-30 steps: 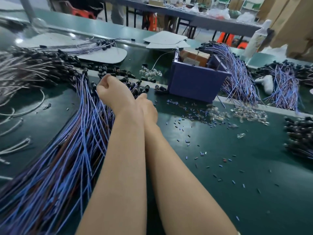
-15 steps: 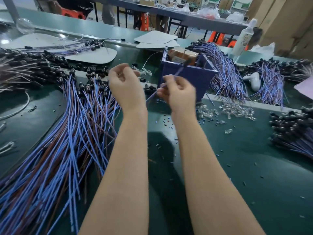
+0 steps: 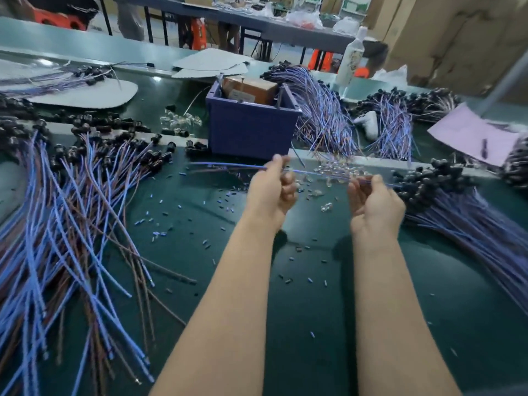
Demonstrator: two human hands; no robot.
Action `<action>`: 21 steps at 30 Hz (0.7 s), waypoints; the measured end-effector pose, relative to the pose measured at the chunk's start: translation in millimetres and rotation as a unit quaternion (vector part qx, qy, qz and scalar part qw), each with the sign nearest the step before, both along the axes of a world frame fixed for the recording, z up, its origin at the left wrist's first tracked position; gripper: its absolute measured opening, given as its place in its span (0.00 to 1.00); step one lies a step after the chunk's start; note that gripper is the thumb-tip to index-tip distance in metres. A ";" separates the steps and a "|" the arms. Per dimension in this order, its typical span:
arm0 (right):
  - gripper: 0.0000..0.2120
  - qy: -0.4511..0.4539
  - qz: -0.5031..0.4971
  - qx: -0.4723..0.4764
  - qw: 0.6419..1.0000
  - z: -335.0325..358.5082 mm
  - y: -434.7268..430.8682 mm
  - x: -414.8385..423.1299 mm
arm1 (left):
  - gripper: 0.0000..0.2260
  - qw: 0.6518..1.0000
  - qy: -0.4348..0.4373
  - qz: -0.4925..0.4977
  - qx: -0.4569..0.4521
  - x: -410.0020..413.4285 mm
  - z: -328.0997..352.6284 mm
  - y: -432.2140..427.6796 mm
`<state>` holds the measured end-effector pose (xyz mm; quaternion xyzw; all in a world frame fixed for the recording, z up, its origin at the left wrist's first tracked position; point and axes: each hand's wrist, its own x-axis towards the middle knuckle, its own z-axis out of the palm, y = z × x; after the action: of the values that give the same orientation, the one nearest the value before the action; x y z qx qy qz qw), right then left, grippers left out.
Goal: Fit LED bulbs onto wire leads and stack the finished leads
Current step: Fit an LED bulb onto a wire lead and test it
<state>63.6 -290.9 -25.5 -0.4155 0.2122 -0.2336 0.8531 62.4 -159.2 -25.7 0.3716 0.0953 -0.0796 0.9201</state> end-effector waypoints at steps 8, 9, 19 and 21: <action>0.18 0.002 -0.007 -0.325 0.946 1.1 6.2 -9.6 | 0.14 0.981 -0.017 0.151 0.122 9.3 -11.1 11.7; 0.15 -0.037 -0.013 -0.423 0.905 4.5 17.4 -10.4 | 0.14 0.980 -0.017 0.139 0.144 9.2 -12.2 9.7; 0.14 0.009 0.234 -0.692 0.682 -14.3 57.7 1.0 | 0.12 0.940 -0.037 0.255 0.225 11.3 -21.0 24.1; 0.15 0.028 0.244 -0.686 0.684 -13.6 45.6 2.7 | 0.14 0.934 -0.014 0.308 0.182 14.2 -21.1 32.8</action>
<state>66.4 -245.3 -39.1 -0.9282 -0.0929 -0.0858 0.3499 76.7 -126.3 -46.8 0.4865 0.2049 0.2311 0.8173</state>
